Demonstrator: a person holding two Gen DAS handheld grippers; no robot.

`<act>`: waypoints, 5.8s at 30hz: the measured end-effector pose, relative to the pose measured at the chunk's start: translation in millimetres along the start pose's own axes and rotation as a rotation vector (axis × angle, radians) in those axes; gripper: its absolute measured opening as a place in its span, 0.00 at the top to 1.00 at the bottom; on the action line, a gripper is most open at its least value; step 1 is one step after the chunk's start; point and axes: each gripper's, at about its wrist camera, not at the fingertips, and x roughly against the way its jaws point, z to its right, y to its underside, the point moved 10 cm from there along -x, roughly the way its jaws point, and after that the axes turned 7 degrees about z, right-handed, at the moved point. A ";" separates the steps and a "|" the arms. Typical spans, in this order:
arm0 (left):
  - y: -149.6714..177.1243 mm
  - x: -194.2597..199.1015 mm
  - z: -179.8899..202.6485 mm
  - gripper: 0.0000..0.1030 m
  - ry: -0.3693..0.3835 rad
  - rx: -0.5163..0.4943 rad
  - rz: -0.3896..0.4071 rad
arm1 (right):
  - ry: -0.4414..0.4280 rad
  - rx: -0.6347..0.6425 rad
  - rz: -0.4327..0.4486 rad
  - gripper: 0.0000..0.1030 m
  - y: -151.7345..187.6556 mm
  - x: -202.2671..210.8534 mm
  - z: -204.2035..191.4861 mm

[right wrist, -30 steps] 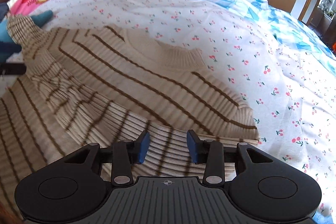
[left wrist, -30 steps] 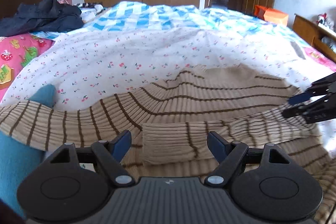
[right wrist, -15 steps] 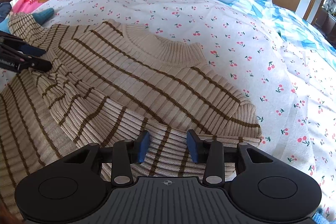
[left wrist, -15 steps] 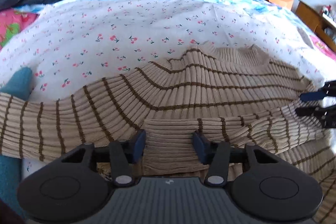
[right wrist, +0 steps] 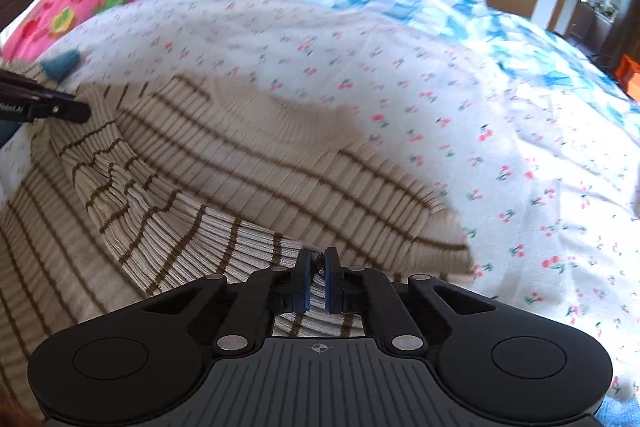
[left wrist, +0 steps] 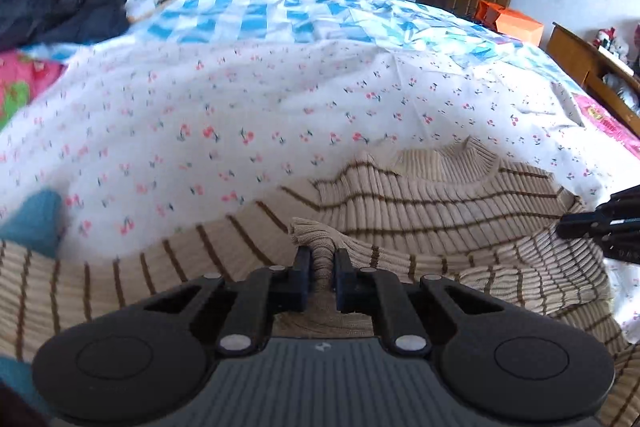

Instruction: Fold small clothes

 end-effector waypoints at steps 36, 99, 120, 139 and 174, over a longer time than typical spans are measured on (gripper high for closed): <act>54.7 11.4 11.1 0.75 -0.032 0.004 -0.068 | 0.106 -0.347 0.022 0.87 68.7 50.5 10.3; 39.9 93.5 -236.3 0.54 -0.343 0.865 0.487 | -0.175 -0.354 0.231 0.82 -14.8 66.8 -130.0; 24.3 19.0 132.6 0.63 0.223 -0.089 0.163 | 0.065 -0.544 0.248 0.81 42.4 122.2 -33.0; 47.6 21.4 16.4 0.58 -0.009 0.118 0.134 | -0.021 -0.007 0.104 0.58 -72.9 -19.6 -130.7; 56.3 15.9 -2.4 0.52 -0.049 0.210 0.094 | 0.190 -0.863 0.159 0.89 61.2 31.4 14.1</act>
